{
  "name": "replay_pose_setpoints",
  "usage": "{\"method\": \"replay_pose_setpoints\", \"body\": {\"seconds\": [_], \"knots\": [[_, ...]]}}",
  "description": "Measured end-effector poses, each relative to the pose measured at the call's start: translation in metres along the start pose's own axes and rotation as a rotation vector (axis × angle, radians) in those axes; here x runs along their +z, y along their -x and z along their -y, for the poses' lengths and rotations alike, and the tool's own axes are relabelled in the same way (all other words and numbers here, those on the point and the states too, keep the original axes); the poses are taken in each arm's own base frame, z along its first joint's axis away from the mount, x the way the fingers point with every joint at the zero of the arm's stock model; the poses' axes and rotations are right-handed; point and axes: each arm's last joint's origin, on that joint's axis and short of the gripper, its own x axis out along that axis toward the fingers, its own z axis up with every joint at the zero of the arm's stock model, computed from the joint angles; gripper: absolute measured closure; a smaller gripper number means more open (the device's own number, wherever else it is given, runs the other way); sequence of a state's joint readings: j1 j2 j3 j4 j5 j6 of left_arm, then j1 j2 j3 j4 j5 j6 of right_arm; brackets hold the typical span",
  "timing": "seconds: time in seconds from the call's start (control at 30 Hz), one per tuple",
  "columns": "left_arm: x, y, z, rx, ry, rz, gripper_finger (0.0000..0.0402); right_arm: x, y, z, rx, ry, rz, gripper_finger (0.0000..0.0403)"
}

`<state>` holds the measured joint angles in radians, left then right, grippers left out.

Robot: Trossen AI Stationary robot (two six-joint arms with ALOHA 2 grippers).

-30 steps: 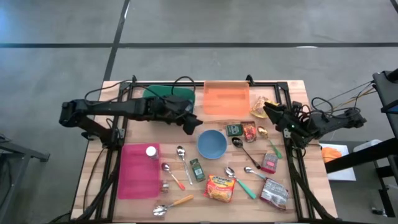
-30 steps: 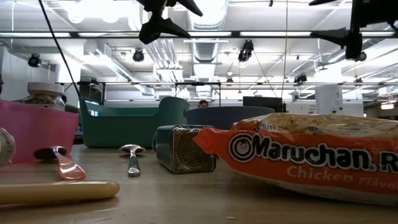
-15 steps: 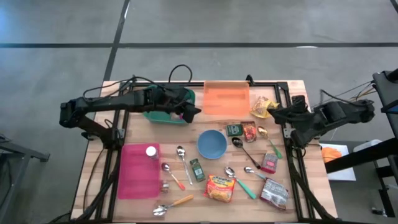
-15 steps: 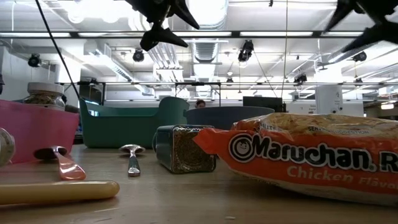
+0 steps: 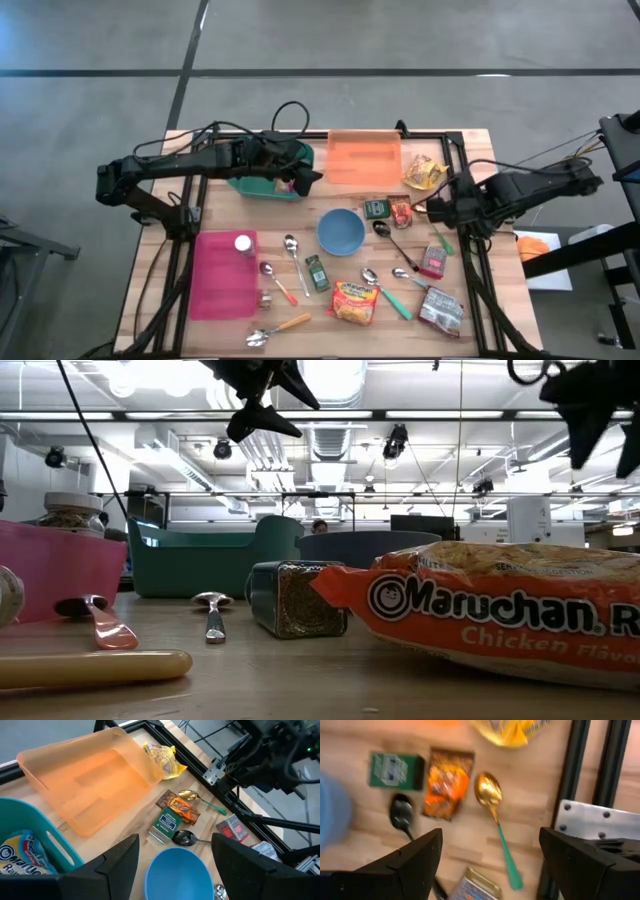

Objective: Pick & Place Food Item
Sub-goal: Put the green spoon into the orange bin

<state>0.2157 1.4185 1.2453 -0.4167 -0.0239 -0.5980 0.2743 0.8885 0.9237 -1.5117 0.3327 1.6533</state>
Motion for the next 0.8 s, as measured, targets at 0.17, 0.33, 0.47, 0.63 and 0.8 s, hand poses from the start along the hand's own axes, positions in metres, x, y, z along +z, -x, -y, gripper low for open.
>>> {"method": "replay_pose_setpoints", "body": {"seconds": [0.17, 0.33, 0.47, 0.63, 0.8], "knots": [[-0.001, 0.0, 0.001, -0.024, 0.0, -0.018, 0.0151, -0.004, -0.023, 0.001, 0.074, 0.106, -0.059, 0.0076], [-0.001, 0.0, 0.002, -0.057, 0.0, -0.042, 0.0151, -0.005, -0.043, 0.003, 0.152, 0.243, -0.087, 0.0076], [-0.002, 0.0, 0.001, -0.06, 0.001, -0.051, 0.0151, -0.004, -0.052, 0.0, 0.168, 0.307, -0.096, 0.0076], [-0.003, 0.0, 0.002, -0.08, 0.003, -0.068, 0.0151, 0.0, -0.064, -0.005, 0.117, 0.301, -0.14, 0.0076], [-0.004, 0.0, 0.001, -0.073, 0.003, -0.082, 0.0151, 0.007, -0.081, -0.014, 0.037, 0.316, -0.22, 0.0076]]}}
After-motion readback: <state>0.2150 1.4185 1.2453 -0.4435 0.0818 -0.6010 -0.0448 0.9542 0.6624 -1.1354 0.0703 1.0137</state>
